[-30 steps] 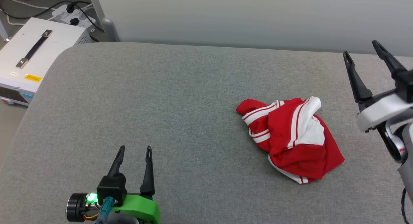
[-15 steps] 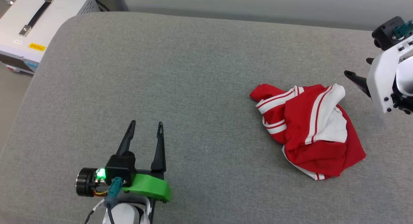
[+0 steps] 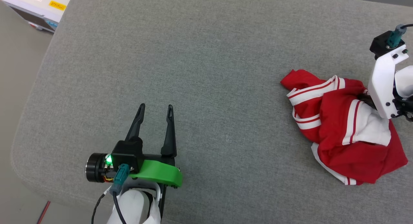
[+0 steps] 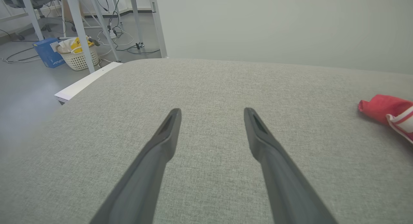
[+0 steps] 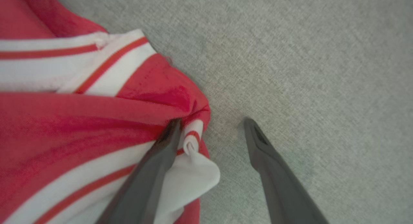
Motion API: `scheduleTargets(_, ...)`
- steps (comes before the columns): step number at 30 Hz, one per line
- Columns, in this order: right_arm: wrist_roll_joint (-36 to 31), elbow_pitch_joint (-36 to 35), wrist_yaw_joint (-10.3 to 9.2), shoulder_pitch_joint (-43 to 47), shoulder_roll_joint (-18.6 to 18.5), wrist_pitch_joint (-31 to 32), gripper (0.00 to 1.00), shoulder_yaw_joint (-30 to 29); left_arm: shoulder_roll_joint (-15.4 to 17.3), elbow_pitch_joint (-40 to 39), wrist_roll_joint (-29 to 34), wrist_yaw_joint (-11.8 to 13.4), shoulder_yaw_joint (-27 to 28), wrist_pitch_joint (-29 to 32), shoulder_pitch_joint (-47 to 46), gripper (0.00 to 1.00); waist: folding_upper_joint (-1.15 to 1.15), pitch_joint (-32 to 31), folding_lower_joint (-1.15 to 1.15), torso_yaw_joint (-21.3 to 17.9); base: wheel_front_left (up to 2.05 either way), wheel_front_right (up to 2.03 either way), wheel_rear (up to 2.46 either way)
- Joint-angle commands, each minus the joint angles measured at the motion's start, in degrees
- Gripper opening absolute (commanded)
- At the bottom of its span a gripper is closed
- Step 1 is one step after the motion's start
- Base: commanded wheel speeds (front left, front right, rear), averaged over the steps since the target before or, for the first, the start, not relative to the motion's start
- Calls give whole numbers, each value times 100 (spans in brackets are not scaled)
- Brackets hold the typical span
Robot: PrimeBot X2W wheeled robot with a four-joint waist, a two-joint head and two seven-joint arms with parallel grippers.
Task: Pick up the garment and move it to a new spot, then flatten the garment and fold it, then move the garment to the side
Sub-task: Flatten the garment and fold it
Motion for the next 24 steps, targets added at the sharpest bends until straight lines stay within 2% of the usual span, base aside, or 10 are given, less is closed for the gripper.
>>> scheduleTargets(1, 125, 56, -4, 264, -42, -5, 100, 212, -27, -9, -25, 58, -18, -33, -90, 100, 0, 127, -1, 167, 0, 0, 0)
scheduleTargets(4, 249, 44, -4, 353, -40, -126, 100, 353, -28, 3, -22, 98, 35, -33, -54, 100, 0, 77, -1, 114, 0, 0, 0)
scheduleTargets(5, 278, 36, -4, 358, -43, -161, 45, 388, -28, 4, -20, 105, 55, -33, -42, 100, 0, 61, -1, 94, 0, 0, 0)
scheduleTargets(6, 307, 19, -4, 349, -51, -251, 0, 412, -28, 3, -17, 106, 74, -33, -39, 100, 0, 40, -1, 74, 0, 0, 0)
scheduleTargets(9, 333, -10, -4, 280, -65, -648, 0, 425, -28, 15, 13, 85, 110, -33, -41, 100, 0, -52, -1, -1, 0, 0, 0)
scheduleTargets(16, 267, -518, -4, 33, -326, -2155, 0, 234, -28, 73, 139, 24, 260, -33, 124, 100, 0, -510, -1, -209, 0, 0, 0)
scheduleTargets(24, 292, -1451, -4, 467, -1192, -2979, 0, -244, -28, 72, 232, -35, 477, -33, 585, 100, 0, -1055, -1, -634, 0, 0, 0)
